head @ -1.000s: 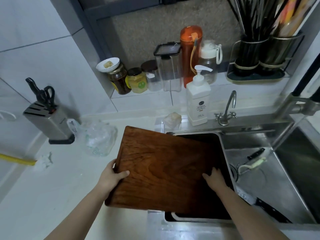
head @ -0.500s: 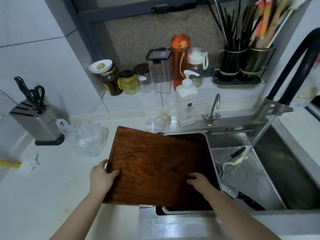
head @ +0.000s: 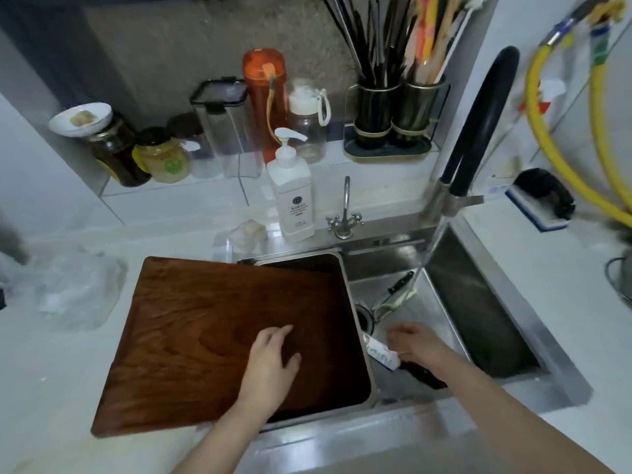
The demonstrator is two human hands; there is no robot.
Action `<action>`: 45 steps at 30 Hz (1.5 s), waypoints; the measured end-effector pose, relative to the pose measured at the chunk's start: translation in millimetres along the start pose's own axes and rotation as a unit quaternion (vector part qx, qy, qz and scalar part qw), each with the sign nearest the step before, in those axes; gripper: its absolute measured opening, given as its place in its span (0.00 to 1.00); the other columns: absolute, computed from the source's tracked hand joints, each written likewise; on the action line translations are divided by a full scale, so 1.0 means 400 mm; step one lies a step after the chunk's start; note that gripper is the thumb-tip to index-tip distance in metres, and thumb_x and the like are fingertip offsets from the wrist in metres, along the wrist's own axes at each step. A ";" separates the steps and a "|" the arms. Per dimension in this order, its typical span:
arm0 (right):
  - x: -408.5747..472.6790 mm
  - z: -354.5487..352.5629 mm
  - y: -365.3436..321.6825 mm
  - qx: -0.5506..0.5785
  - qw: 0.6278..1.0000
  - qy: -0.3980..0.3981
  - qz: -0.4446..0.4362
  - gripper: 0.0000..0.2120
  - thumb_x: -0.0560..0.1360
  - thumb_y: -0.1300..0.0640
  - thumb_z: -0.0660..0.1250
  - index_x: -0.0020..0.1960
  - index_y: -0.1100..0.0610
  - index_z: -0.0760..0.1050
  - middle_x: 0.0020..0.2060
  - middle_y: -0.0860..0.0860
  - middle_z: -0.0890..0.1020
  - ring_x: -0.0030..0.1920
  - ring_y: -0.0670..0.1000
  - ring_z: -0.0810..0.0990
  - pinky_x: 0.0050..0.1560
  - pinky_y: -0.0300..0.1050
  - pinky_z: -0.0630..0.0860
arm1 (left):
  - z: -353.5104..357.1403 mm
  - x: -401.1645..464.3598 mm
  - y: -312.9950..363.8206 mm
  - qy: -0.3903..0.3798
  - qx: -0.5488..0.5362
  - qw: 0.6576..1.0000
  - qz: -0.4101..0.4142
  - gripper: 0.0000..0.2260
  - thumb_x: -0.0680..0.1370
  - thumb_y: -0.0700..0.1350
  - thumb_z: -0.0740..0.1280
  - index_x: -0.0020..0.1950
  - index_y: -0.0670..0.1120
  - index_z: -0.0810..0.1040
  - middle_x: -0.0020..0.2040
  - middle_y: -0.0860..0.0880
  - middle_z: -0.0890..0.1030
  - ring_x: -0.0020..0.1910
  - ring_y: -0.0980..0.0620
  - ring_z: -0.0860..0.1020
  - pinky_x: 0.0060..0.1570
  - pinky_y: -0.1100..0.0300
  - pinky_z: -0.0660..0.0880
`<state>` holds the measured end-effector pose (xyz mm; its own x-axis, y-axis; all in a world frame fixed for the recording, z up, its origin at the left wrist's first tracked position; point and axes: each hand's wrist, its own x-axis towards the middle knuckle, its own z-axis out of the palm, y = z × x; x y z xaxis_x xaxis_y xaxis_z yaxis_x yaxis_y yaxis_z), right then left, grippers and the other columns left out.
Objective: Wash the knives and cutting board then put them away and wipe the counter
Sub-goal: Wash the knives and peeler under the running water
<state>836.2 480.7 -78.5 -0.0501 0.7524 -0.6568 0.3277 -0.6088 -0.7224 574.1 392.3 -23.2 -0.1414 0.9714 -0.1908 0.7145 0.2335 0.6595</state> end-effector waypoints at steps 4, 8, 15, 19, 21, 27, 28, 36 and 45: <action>0.092 -0.119 0.082 -0.133 0.990 0.036 0.037 0.12 0.76 0.63 0.64 0.58 0.64 0.76 0.41 0.57 0.80 0.41 0.54 0.79 0.39 0.41 0.74 | 0.139 0.036 0.089 -0.045 -0.009 0.999 -0.020 0.22 0.78 0.43 0.65 0.71 0.47 0.68 0.66 0.50 0.69 0.65 0.57 0.68 0.62 0.76 0.55; 0.187 -0.176 0.136 -0.223 0.973 -0.010 0.064 0.17 0.74 0.58 0.67 0.63 0.61 0.74 0.56 0.58 0.78 0.56 0.56 0.77 0.53 0.44 0.72 | 0.264 0.090 0.177 -0.046 -0.038 0.997 -0.048 0.20 0.78 0.42 0.66 0.70 0.47 0.70 0.61 0.54 0.70 0.60 0.61 0.69 0.62 0.74 0.61; 0.321 -0.179 0.196 -0.378 0.917 -0.114 0.059 0.08 0.73 0.51 0.67 0.39 0.53 0.71 0.52 0.55 0.79 0.57 0.54 0.77 0.45 0.37 0.66 | 0.428 0.158 0.239 -0.002 0.088 0.992 -0.093 0.20 0.77 0.48 0.64 0.69 0.57 0.70 0.60 0.57 0.77 0.60 0.57 0.76 0.57 0.60 0.68; 0.359 -0.147 0.238 -0.438 0.889 -0.132 0.037 0.17 0.73 0.47 0.65 0.58 0.55 0.74 0.59 0.54 0.78 0.59 0.53 0.77 0.54 0.43 0.72 | 0.466 0.163 0.231 0.023 0.092 0.991 -0.096 0.19 0.74 0.45 0.67 0.65 0.54 0.75 0.56 0.53 0.81 0.55 0.52 0.79 0.53 0.57 0.70; 0.375 -0.142 0.248 -0.454 0.882 -0.121 0.026 0.23 0.72 0.48 0.65 0.65 0.53 0.70 0.61 0.53 0.78 0.60 0.53 0.77 0.57 0.45 0.73 | 0.482 0.167 0.220 -0.005 0.034 0.994 -0.106 0.19 0.75 0.43 0.66 0.66 0.52 0.75 0.57 0.51 0.81 0.55 0.53 0.79 0.55 0.62 0.71; 0.392 -0.132 0.241 -0.518 0.842 -0.151 0.008 0.21 0.72 0.52 0.67 0.64 0.55 0.73 0.62 0.54 0.77 0.62 0.54 0.76 0.60 0.46 0.73 | 0.500 0.178 0.224 -0.098 -0.016 0.986 -0.131 0.17 0.77 0.46 0.65 0.65 0.56 0.73 0.52 0.56 0.80 0.46 0.62 0.77 0.45 0.76 0.69; 0.393 -0.136 0.237 -0.521 0.842 -0.140 0.001 0.21 0.72 0.52 0.67 0.63 0.55 0.74 0.62 0.54 0.77 0.61 0.54 0.76 0.59 0.45 0.73 | 0.500 0.184 0.227 -0.109 -0.023 0.985 -0.133 0.16 0.77 0.45 0.65 0.65 0.55 0.74 0.50 0.56 0.79 0.44 0.63 0.76 0.44 0.78 0.68; 0.341 -0.264 0.110 -0.438 0.895 -0.089 -0.005 0.18 0.73 0.46 0.65 0.56 0.57 0.72 0.56 0.56 0.77 0.55 0.55 0.77 0.51 0.44 0.73 | 0.506 0.228 0.255 -0.158 -0.080 0.969 -0.172 0.15 0.78 0.42 0.64 0.64 0.48 0.76 0.52 0.49 0.81 0.47 0.55 0.78 0.46 0.68 0.71; 0.213 -0.361 0.045 -0.198 0.979 -0.040 -0.008 0.07 0.76 0.54 0.65 0.53 0.55 0.74 0.39 0.52 0.79 0.36 0.48 0.77 0.33 0.38 0.70 | 0.518 0.344 0.317 -0.090 -0.376 0.854 -0.350 0.21 0.76 0.35 0.65 0.68 0.41 0.67 0.41 0.43 0.78 0.34 0.50 0.76 0.38 0.55 0.76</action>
<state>974.0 570.2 -116.5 -0.1279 0.7295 -0.6719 0.6649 -0.4396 -0.6039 787.4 546.6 -116.5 -0.1983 0.5764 -0.7927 -0.1524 0.7808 0.6059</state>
